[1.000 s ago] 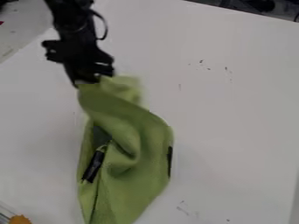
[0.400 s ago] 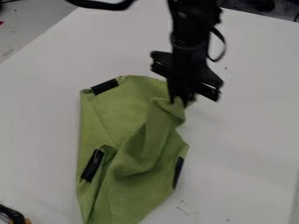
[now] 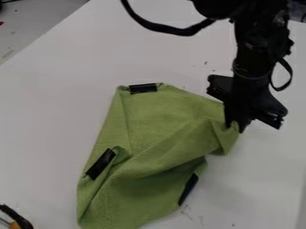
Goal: Unfold the cloth from bottom left to top right
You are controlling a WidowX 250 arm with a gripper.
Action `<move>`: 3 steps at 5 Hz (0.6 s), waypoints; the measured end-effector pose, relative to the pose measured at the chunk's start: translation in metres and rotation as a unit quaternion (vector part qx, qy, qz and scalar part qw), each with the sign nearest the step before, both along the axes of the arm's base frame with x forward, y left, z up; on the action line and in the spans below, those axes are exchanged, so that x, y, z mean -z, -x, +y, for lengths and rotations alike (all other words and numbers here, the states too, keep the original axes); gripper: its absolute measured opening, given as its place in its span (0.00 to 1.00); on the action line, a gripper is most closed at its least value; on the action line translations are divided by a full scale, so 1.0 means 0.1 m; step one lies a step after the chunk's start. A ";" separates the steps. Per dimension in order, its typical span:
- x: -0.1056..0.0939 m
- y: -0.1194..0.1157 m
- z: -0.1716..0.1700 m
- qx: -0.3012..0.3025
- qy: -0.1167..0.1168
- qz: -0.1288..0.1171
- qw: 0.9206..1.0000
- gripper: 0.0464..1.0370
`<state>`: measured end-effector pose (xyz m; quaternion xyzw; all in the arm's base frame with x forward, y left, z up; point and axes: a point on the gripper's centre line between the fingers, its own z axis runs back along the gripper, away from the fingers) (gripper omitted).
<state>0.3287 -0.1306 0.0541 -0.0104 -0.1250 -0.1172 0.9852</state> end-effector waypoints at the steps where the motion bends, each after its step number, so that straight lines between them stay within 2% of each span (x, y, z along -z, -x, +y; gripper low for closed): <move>1: 0.04 -0.11 -0.10 0.002 0.012 -0.001 1.000 0.06; 2: 0.04 -0.13 -0.12 -0.004 0.016 0.000 1.000 0.24; 3: 0.04 -0.11 -0.11 -0.018 0.016 0.006 1.000 0.53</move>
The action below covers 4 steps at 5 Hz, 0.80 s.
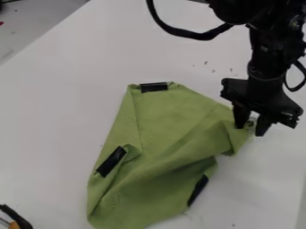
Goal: Unfold the cloth from bottom left to top right
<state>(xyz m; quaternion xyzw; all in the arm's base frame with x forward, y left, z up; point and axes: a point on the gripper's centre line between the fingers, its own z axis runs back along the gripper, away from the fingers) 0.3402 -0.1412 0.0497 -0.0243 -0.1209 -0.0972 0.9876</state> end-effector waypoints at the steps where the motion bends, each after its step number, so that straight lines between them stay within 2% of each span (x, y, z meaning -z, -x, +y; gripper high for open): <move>1: 0.01 0.07 0.07 -0.029 -0.023 0.020 0.999 0.83; 2: -0.18 0.09 0.00 -0.041 -0.039 0.010 0.998 0.97; 3: -0.34 0.12 -0.07 -0.049 -0.067 0.009 0.997 0.97; 4: -0.55 0.13 -0.10 -0.049 -0.063 -0.018 0.997 0.96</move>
